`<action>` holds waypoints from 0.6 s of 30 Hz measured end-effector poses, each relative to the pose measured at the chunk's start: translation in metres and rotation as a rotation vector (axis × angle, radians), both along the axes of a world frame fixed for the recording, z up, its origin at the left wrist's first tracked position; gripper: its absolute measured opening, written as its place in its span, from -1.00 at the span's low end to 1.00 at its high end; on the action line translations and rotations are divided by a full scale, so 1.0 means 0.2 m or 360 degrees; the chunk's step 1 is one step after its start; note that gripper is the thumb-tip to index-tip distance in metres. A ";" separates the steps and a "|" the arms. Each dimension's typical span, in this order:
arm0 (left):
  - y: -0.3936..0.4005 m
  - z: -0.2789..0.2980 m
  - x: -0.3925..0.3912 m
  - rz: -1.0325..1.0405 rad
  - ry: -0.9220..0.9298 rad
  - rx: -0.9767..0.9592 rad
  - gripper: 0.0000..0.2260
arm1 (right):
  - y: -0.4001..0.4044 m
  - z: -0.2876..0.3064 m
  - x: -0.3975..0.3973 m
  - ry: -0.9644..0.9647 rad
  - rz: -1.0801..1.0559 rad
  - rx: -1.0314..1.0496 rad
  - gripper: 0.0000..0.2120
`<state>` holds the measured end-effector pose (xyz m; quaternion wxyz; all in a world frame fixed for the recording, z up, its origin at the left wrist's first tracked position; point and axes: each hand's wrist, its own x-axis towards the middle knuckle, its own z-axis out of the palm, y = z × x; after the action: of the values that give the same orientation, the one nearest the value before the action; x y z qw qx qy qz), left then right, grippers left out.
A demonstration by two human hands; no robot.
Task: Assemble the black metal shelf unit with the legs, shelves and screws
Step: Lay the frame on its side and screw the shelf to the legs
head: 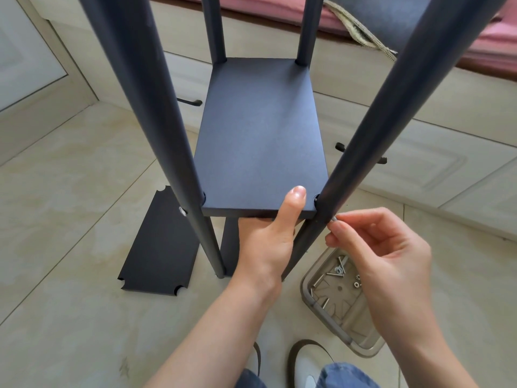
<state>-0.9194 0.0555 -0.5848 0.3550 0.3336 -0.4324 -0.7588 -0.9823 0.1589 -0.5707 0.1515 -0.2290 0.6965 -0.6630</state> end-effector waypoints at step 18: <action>-0.02 -0.03 0.04 -0.0149 -0.0019 -0.0102 -0.83 | 0.03 0.04 0.01 -0.0010 0.0042 0.0059 -0.96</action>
<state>-0.9123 0.0515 -0.5915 0.3269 0.3060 -0.4737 -0.7583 -0.9808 0.1654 -0.5630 0.1667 -0.2332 0.7049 -0.6488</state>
